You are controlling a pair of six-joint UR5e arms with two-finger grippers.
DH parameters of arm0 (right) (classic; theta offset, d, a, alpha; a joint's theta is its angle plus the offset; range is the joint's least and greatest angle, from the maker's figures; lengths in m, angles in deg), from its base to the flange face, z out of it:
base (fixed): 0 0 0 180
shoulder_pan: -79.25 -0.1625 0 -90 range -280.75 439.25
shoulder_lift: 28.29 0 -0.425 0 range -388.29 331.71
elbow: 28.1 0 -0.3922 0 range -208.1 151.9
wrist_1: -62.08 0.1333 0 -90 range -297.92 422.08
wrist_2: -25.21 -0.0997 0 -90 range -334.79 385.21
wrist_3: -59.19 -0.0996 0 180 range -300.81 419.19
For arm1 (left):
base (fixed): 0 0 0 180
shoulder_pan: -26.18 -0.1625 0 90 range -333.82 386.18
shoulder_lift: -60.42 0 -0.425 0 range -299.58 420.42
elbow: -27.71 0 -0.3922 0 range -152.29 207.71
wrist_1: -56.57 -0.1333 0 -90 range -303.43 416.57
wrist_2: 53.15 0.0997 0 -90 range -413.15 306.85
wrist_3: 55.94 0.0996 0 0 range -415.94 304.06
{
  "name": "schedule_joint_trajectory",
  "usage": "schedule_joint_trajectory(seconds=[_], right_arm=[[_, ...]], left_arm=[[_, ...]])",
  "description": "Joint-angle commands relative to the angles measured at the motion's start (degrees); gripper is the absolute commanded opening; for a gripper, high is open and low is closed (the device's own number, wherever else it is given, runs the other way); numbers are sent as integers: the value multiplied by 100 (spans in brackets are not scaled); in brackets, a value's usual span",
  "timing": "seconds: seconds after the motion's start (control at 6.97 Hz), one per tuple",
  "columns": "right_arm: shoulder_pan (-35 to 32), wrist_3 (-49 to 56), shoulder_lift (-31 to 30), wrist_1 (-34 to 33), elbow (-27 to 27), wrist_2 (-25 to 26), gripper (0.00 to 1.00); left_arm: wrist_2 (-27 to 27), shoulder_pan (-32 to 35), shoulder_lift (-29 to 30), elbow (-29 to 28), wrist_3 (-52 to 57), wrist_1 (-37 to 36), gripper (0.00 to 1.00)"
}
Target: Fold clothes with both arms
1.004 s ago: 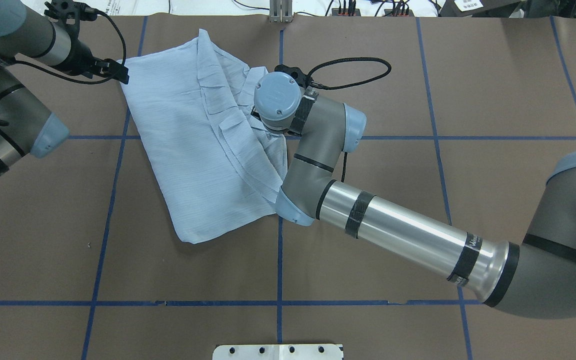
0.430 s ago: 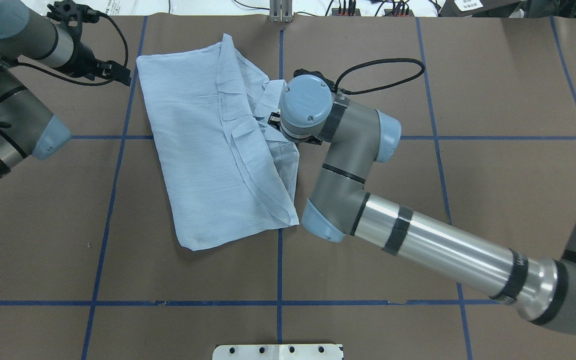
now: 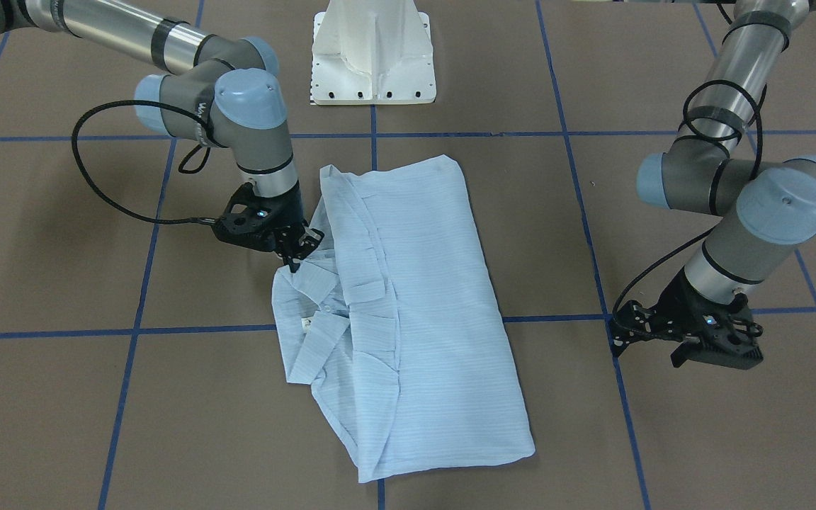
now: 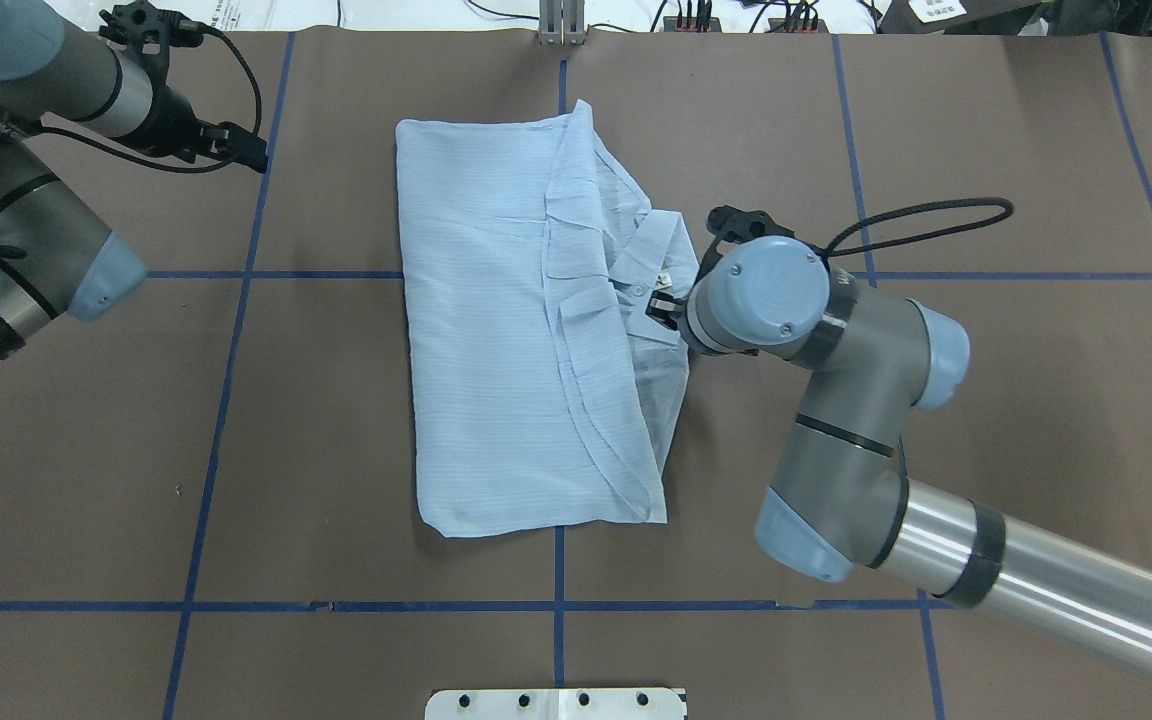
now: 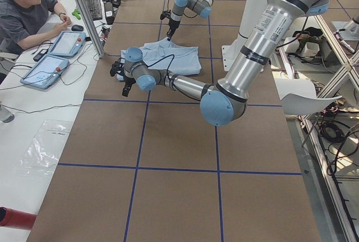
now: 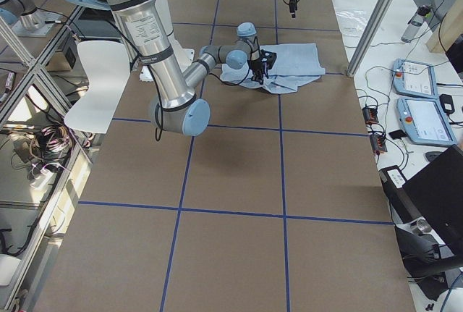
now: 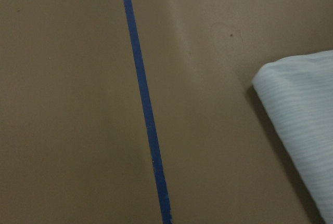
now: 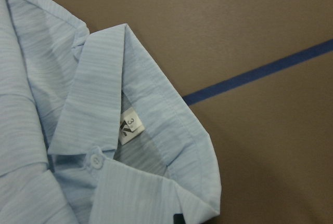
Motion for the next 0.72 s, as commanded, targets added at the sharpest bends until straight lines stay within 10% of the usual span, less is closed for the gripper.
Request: schedule_joint_trajectory(seconds=[0.0, 0.14, 0.57], right_arm=[[33, 31, -628, 6, 453, 104, 0], [60, 75, -620, -20, 436, 26, 99], [-422, 1896, -472, -1175, 865, -641, 100]], left_arm=[[-10, -20, -8, 60, -9, -6, 100], [-27, -37, -17, 60, -18, -6, 100], [-36, -239, -43, 235, -27, -6, 100]])
